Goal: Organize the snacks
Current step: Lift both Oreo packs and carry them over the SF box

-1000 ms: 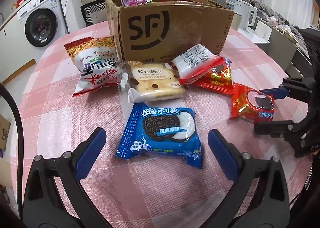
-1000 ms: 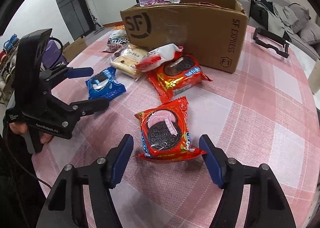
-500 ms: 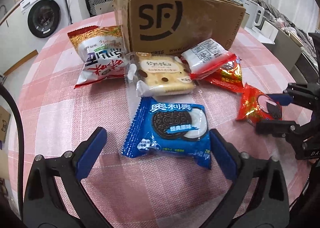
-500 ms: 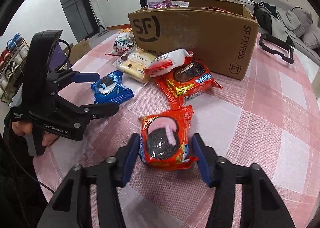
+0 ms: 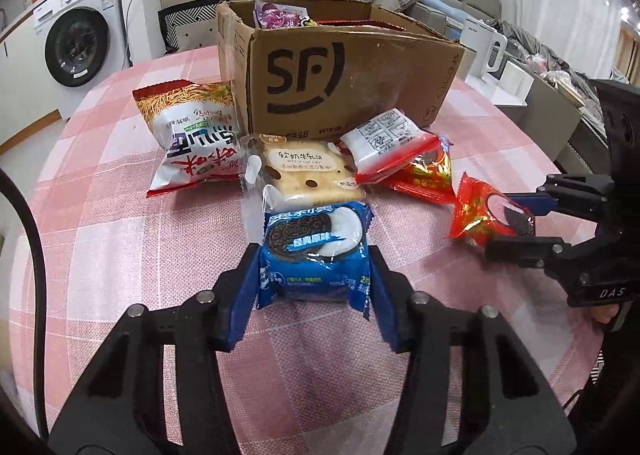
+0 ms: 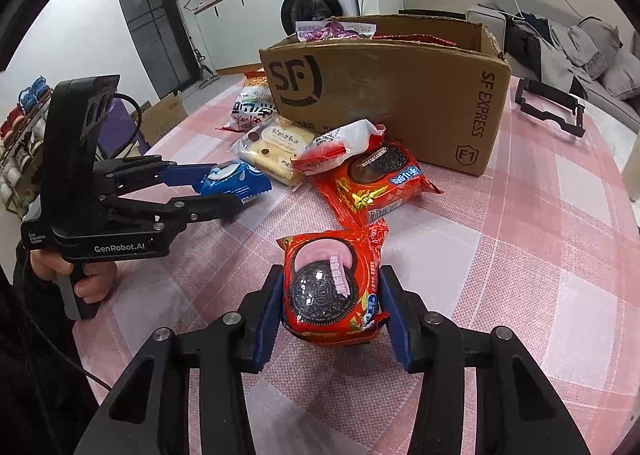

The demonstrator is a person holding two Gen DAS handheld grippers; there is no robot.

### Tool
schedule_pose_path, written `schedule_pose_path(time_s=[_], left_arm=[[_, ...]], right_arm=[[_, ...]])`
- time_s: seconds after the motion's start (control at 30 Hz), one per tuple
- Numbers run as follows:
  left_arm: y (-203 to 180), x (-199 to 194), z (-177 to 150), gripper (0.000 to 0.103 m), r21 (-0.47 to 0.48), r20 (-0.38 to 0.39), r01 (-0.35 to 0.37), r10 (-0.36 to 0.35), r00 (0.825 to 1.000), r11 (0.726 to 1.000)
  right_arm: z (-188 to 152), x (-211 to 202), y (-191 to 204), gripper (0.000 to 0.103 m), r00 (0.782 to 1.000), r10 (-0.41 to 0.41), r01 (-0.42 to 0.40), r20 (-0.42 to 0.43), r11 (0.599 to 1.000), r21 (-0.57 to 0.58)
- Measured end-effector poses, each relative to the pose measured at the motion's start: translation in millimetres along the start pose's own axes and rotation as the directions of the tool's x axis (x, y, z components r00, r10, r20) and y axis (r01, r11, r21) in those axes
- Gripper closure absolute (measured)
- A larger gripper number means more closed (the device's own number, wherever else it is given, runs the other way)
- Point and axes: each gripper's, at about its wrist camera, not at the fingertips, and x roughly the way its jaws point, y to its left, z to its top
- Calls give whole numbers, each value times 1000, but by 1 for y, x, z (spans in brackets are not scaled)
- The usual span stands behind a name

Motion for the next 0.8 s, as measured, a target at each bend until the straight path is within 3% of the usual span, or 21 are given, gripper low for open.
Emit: schedule_pose_path(time_s=[0.53, 0.8], left_arm=[[10, -27, -2, 59, -28, 36, 64, -63, 997, 998], [11, -59, -2, 59, -21, 81, 76, -74, 994, 997]], right_arm=[[3, -13, -1, 56, 998, 21, -22, 55, 1000, 14], [4, -22, 0, 56, 995, 44, -46, 85, 999, 22]])
